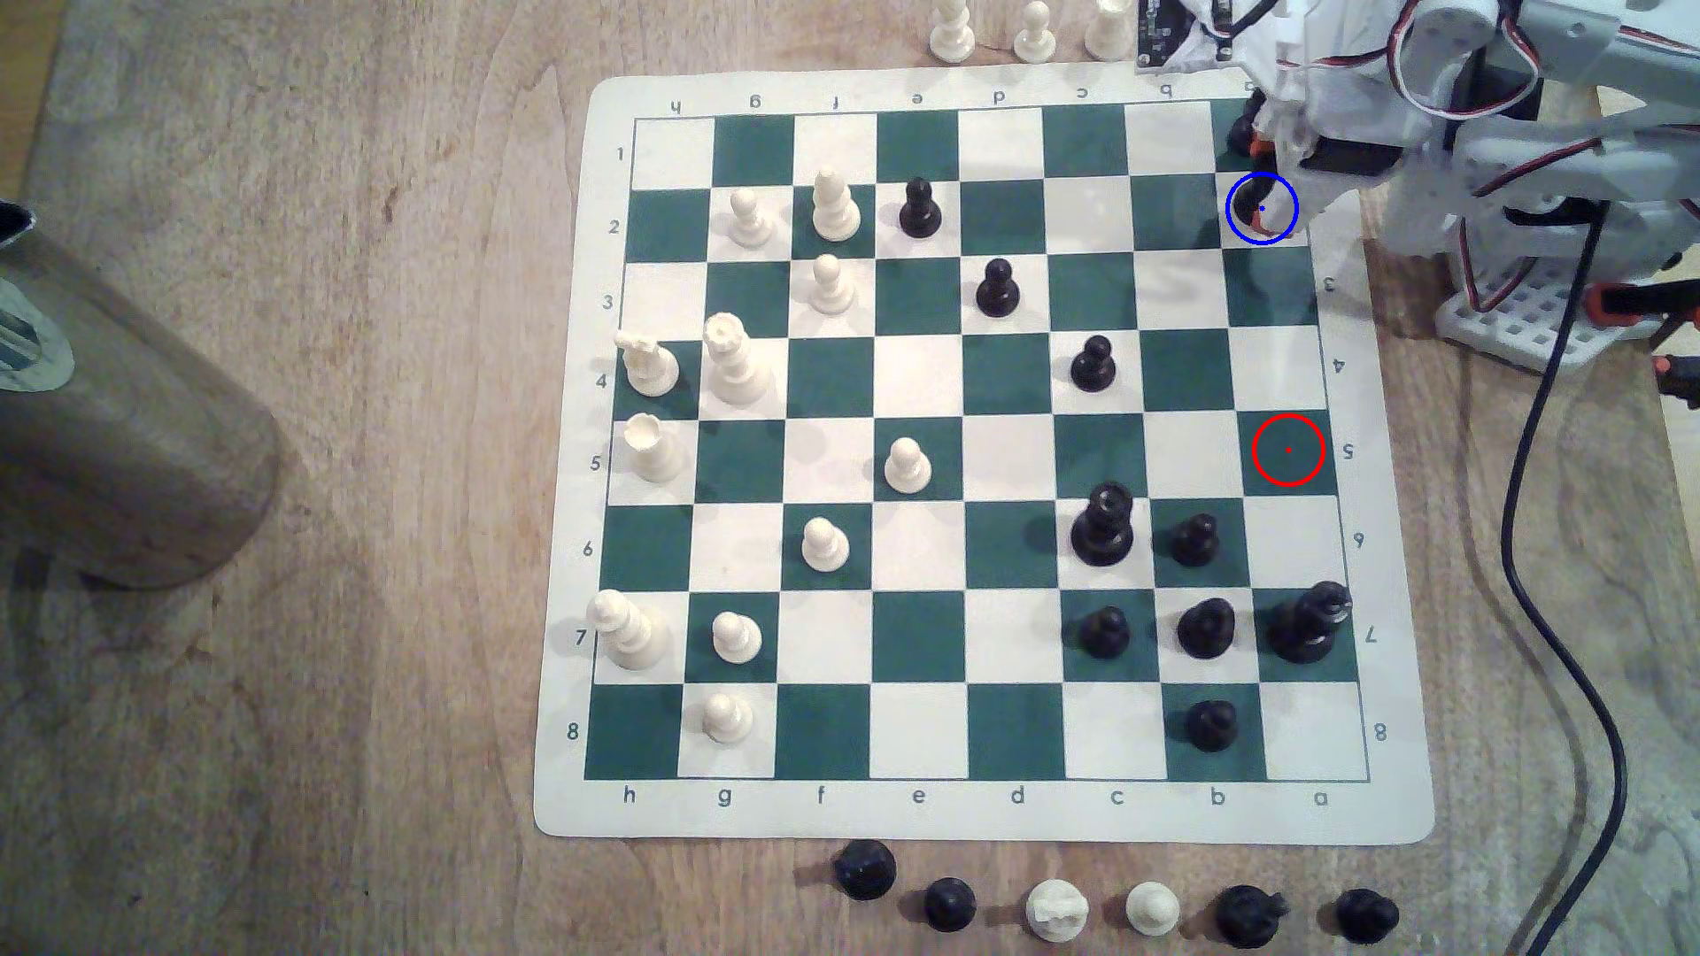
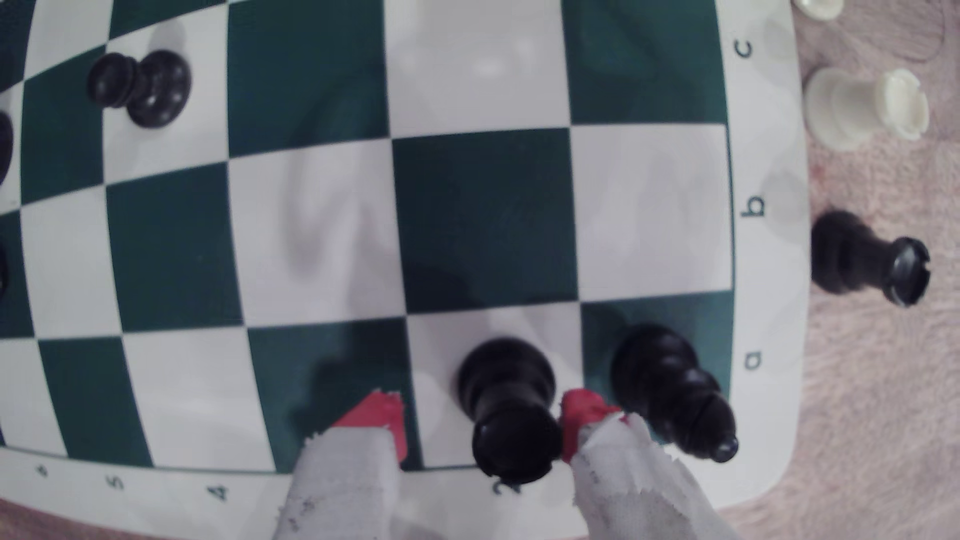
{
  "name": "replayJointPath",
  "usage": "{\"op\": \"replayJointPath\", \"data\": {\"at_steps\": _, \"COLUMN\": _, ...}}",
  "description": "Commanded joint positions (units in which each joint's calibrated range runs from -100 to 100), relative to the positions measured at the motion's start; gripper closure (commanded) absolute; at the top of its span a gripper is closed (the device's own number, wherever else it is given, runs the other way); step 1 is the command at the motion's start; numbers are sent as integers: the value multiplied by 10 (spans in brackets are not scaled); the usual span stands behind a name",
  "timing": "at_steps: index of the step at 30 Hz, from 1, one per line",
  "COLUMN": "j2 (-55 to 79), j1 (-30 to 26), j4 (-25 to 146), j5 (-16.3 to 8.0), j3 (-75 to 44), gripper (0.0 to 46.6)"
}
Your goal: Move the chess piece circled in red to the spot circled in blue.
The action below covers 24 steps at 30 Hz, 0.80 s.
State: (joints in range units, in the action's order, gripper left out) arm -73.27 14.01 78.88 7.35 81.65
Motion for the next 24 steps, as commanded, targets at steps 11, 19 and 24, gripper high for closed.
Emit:
{"op": "replayJointPath", "data": {"at_steps": 11, "j2": -18, "j1": -28, "j4": 63, "j5": -12, "j3": -69, "gripper": 266}}
{"op": "replayJointPath", "data": {"at_steps": 19, "j2": 4, "j1": -83, "j4": 36, "j5": -43, "j3": -120, "gripper": 254}}
{"op": "replayJointPath", "data": {"at_steps": 24, "j2": -19, "j1": -76, "j4": 22, "j5": -44, "j3": -115, "gripper": 242}}
